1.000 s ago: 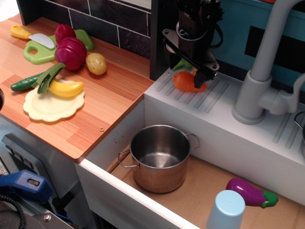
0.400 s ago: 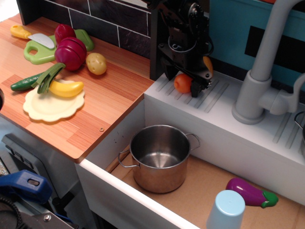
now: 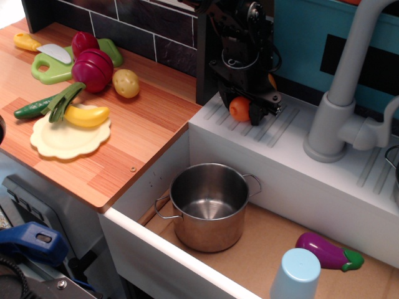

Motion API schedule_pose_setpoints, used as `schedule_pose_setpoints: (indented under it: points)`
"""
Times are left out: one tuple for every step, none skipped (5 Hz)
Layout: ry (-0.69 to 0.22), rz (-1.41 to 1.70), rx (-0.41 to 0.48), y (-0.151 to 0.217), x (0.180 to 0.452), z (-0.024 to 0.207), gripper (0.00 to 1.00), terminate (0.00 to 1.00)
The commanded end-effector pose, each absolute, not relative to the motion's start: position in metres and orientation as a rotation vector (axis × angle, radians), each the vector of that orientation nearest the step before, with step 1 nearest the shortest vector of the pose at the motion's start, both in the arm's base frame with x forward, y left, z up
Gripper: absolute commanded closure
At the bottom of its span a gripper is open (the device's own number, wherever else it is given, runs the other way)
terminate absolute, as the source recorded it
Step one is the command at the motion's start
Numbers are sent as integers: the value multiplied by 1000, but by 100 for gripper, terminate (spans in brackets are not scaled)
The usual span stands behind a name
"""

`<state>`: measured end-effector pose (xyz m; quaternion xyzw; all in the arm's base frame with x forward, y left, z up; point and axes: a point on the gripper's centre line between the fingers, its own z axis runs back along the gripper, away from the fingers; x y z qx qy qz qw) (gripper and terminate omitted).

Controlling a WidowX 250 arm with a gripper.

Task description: Put carrot in pot or pan

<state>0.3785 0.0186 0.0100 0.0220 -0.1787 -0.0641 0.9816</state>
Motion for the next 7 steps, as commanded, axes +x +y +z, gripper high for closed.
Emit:
schedule_pose_setpoints:
  points:
    - [-335,-97,55,14,375,29,100,0]
    - [-285,-53,101,12,357,45,100,0]
    - [-248,-17,134,17,335,52,100,0]
    - [-231,11,132,15,320,52,100,0]
    - [-186,59,116,11,309,50,100,0]
    - [-163,117,106,4,298,47,100,0]
    - [-192,151,101,-2,294,44,0,0]
